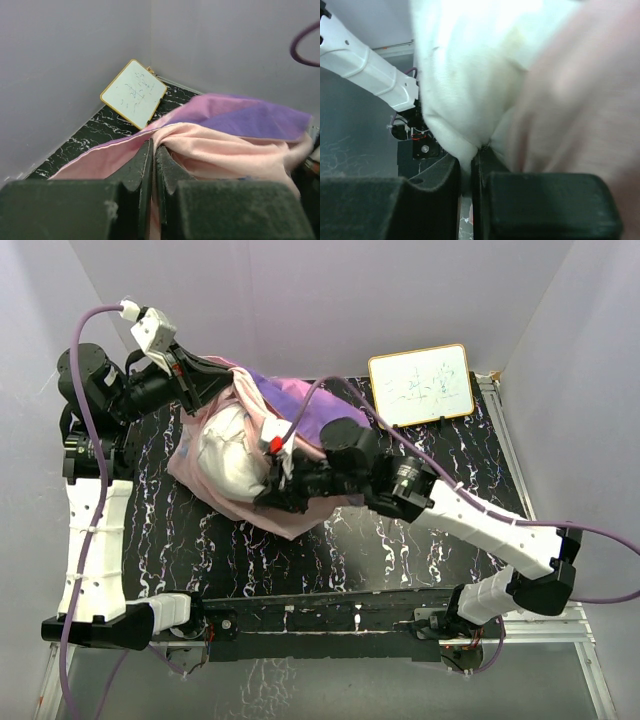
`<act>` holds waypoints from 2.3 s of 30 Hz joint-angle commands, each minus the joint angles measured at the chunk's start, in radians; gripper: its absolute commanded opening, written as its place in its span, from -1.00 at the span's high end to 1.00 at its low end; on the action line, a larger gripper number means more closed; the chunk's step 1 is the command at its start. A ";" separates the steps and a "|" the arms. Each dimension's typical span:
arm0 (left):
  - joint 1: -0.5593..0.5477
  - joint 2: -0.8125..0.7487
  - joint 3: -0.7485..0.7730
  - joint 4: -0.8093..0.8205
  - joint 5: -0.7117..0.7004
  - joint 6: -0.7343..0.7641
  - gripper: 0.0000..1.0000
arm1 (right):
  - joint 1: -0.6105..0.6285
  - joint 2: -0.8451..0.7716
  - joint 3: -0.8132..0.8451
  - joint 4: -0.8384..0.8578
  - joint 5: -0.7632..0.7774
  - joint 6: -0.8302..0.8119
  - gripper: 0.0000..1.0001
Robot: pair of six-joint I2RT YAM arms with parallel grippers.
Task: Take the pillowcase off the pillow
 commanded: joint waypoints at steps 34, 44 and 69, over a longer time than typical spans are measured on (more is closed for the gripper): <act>-0.074 -0.062 0.245 -0.503 -0.264 0.371 -0.94 | -0.185 0.066 0.422 0.212 0.199 0.200 0.84; -0.074 -0.101 0.295 -0.519 -0.216 0.413 -0.94 | -0.186 0.095 0.445 0.232 0.178 0.230 0.84; -0.074 -0.080 0.023 -0.363 -0.143 0.309 0.52 | -0.146 0.155 0.520 0.163 0.018 0.263 0.41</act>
